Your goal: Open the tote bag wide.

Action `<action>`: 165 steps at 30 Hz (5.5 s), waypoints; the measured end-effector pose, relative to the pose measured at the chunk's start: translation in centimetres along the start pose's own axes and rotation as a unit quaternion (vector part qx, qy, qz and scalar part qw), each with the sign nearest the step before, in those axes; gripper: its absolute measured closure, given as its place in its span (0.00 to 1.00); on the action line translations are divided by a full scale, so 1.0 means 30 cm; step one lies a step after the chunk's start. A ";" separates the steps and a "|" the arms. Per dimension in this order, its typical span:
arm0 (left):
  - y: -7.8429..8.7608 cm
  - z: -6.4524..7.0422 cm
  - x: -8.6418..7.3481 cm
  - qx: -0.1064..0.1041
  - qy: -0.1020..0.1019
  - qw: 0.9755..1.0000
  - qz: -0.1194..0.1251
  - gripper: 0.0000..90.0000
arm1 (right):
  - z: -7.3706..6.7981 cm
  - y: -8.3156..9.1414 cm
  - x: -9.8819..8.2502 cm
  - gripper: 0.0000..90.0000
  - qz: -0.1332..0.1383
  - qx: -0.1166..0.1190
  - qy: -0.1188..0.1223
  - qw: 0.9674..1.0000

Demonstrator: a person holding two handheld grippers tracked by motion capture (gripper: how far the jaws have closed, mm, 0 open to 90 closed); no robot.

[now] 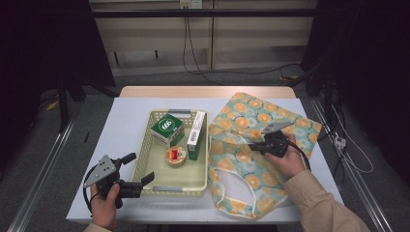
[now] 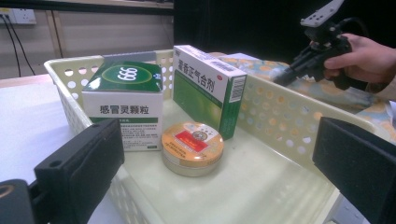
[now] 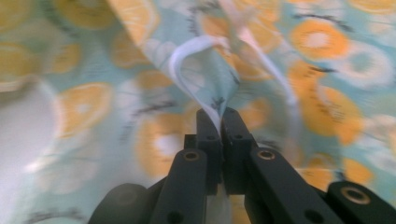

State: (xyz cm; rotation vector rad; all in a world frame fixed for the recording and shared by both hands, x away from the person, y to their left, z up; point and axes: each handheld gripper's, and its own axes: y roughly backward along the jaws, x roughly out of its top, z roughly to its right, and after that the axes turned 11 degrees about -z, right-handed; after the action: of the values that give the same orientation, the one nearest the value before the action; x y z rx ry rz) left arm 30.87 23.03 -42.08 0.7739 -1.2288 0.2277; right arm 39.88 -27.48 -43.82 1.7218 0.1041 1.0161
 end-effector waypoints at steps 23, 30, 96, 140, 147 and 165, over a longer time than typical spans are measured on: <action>-0.004 0.001 -0.004 -0.002 0.004 1.000 -0.002 0.02 | -0.033 -0.057 -0.024 0.41 -0.030 0.001 0.030 0.999; -0.004 0.004 -0.001 -0.002 0.000 1.000 -0.004 0.02 | 0.026 -0.065 -0.034 0.53 -0.006 -0.009 0.012 1.000; -0.158 0.051 0.288 -0.057 -0.008 0.997 -0.042 0.03 | 0.156 0.178 0.143 1.00 0.013 0.036 -0.041 0.998; -0.389 0.003 0.214 -0.016 -0.006 0.980 -0.198 0.05 | 0.120 0.154 0.161 1.00 0.011 0.049 -0.025 0.998; -0.424 0.003 0.208 -0.013 -0.012 0.969 -0.247 0.07 | 0.116 0.149 0.163 1.00 0.009 0.050 -0.022 0.998; -0.458 -0.009 0.183 0.006 -0.011 0.954 -0.300 0.09 | 0.114 0.148 0.159 1.00 0.008 0.058 -0.018 0.998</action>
State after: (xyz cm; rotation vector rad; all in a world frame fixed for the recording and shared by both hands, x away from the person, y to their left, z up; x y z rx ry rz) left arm 40.55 11.84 -42.73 1.1241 -0.9610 -0.2720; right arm 43.38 -29.36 -37.63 1.8489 0.1275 1.0069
